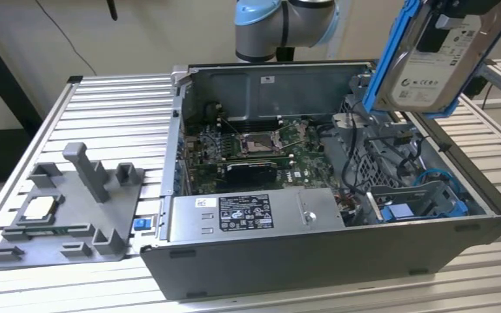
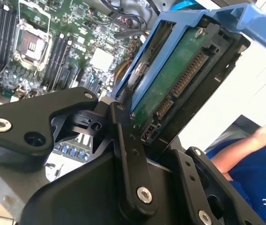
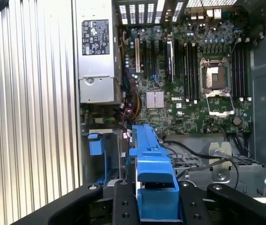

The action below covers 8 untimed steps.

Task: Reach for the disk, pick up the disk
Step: 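Pick up the disk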

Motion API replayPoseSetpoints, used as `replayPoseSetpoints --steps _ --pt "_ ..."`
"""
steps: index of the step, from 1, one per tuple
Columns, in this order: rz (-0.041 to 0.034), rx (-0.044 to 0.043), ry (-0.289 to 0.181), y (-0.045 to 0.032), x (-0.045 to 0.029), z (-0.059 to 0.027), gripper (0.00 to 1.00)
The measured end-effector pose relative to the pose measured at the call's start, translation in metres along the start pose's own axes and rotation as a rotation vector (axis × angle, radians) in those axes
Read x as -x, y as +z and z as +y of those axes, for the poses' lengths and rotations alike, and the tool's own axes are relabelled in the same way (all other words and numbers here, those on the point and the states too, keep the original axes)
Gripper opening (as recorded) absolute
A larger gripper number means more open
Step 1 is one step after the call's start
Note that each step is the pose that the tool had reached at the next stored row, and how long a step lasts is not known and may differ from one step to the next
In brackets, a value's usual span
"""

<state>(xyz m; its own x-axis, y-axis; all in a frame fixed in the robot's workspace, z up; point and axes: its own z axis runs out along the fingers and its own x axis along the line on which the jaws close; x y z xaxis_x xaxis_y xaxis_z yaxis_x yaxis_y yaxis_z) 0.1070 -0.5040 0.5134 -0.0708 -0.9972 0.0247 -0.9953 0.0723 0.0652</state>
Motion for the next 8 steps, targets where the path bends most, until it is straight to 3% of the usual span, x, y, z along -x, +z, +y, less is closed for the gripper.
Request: replayPoseSetpoints --steps 8 --pt "0.0001 0.0021 0.0 0.0003 -0.0141 -0.001 0.0"
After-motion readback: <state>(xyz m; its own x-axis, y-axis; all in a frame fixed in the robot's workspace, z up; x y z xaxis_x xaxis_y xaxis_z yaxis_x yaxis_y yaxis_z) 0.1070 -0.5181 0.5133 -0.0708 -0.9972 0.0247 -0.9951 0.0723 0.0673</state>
